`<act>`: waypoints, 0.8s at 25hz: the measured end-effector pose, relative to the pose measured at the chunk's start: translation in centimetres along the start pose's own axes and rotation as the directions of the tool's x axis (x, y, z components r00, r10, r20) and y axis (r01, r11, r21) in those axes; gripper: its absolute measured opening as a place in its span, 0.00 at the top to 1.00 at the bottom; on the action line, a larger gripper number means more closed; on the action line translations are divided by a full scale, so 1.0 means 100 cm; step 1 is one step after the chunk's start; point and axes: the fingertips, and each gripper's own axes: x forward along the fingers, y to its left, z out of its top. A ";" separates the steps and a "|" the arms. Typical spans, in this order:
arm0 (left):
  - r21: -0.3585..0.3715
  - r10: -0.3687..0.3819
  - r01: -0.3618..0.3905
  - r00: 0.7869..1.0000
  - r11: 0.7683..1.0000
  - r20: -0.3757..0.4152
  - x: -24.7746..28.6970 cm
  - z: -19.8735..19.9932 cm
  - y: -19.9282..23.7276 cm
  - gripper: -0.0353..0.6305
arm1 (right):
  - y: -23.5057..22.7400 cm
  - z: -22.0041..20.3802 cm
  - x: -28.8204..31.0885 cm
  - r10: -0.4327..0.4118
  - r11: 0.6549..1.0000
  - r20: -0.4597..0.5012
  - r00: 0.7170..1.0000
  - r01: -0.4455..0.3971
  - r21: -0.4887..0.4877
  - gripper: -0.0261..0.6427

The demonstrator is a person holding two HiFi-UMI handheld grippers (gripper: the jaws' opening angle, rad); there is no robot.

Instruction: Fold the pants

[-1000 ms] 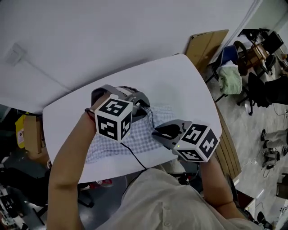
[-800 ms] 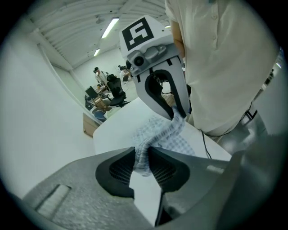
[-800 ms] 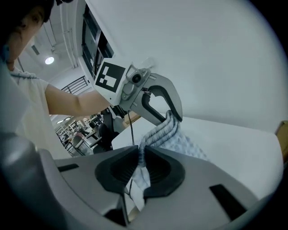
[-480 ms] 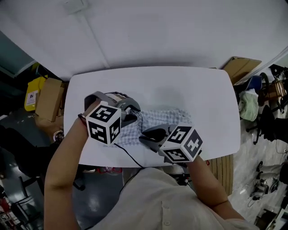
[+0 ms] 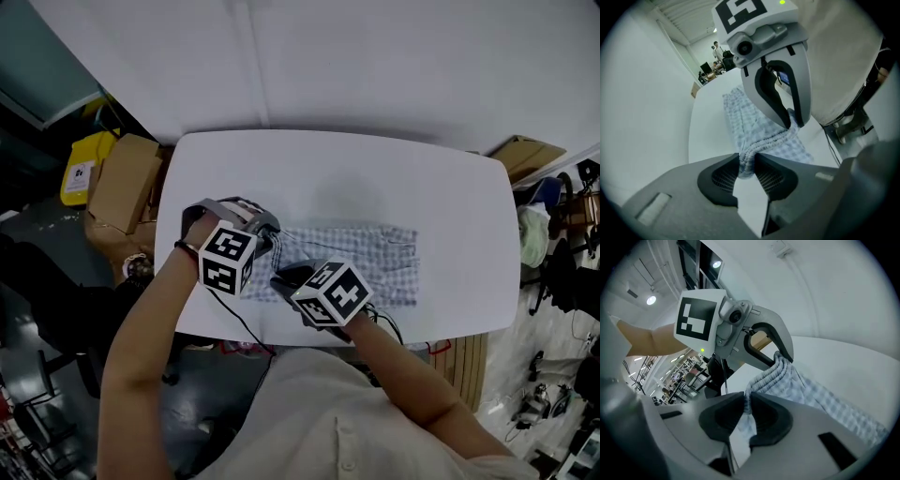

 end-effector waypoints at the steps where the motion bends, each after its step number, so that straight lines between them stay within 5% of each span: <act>1: 0.010 -0.004 0.004 1.000 1.000 -0.013 0.004 -0.007 -0.004 0.80 | -0.001 -0.001 0.010 -0.011 1.000 -0.006 1.000 0.011 0.003 0.87; 7: 0.015 -0.005 0.006 0.995 1.000 -0.103 0.016 -0.047 -0.020 0.77 | 0.000 -0.004 0.054 -0.064 0.998 -0.047 0.997 0.063 -0.009 0.87; 11: -0.119 0.038 -0.061 0.982 0.991 -0.186 0.011 -0.084 -0.015 0.70 | 0.001 -0.013 0.083 -0.058 0.998 -0.083 0.995 0.056 -0.029 0.85; 13: -0.218 0.052 -0.102 0.974 0.971 -0.220 0.005 -0.101 -0.015 0.70 | 0.012 -0.018 0.099 -0.021 0.997 -0.103 0.994 0.014 -0.071 0.72; 17: -0.444 0.063 -0.168 0.968 0.880 -0.242 -0.004 -0.118 -0.030 0.70 | 0.053 -0.014 0.111 0.069 0.962 -0.105 0.992 -0.094 -0.255 0.59; 20: -0.621 0.111 -0.220 0.972 0.752 -0.209 -0.016 -0.114 -0.047 0.70 | 0.067 -0.004 0.080 0.160 0.937 -0.065 0.985 -0.172 -0.303 0.59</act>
